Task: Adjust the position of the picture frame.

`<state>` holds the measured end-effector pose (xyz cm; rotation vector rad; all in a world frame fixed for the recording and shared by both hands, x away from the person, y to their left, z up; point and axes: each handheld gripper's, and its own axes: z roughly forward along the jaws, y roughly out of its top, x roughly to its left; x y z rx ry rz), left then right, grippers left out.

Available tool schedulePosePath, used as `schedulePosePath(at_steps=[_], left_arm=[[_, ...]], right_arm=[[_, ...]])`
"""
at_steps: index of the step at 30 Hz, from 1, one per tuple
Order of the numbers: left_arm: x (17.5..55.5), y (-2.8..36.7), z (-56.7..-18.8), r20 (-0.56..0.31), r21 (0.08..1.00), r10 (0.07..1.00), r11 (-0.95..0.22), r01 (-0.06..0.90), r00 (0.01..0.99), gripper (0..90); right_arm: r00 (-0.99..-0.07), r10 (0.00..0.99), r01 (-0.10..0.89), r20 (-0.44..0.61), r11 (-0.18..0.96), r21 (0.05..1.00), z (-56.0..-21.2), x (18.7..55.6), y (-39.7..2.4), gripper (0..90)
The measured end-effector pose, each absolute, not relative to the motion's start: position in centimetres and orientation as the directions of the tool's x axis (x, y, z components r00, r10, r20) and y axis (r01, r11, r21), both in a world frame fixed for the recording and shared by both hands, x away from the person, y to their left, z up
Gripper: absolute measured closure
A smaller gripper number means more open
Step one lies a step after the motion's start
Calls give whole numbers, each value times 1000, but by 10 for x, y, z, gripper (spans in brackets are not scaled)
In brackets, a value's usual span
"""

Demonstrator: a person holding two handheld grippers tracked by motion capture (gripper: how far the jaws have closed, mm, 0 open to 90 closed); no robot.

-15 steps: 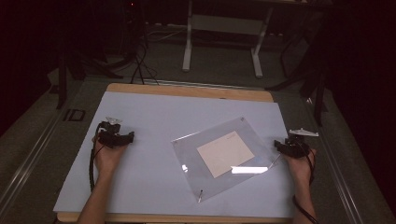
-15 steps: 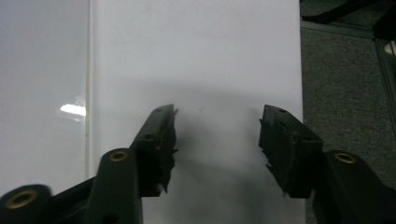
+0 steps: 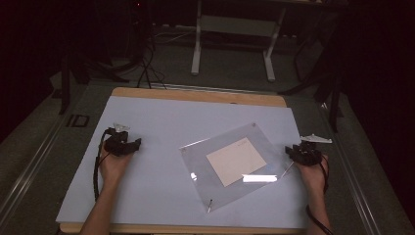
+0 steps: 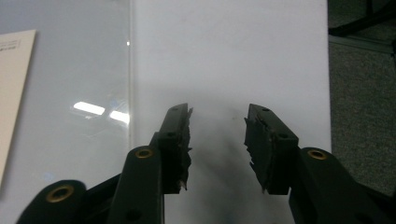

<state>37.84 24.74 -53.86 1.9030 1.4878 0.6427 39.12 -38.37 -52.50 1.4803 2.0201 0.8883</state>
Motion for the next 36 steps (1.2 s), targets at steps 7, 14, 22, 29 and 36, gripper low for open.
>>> schedulePosePath(at_steps=[7, 14, 22, 29, 36], left_arm=[[372, 244, -530, -13, 760, 958, -176, 626, 285, 424], [368, 233, -527, -35, 768, 931, -207, 606, 363, 432], [362, 212, -521, -18, 779, 893, -269, 567, 449, 435], [357, 200, -517, 0, 781, 866, -312, 541, 500, 435], [353, 191, -517, 7, 786, 847, -333, 520, 532, 435]], right_arm=[[-339, 940, 625, 35, 197, 755, -517, 386, -385, 594], [-364, 929, 610, 60, 189, 769, -508, 378, -385, 595], [-398, 915, 571, 57, 199, 797, -492, 366, -381, 584], [-449, 893, 555, 37, 246, 794, -491, 350, -373, 568], [-436, 899, 581, 40, 247, 775, -512, 334, -375, 642]])
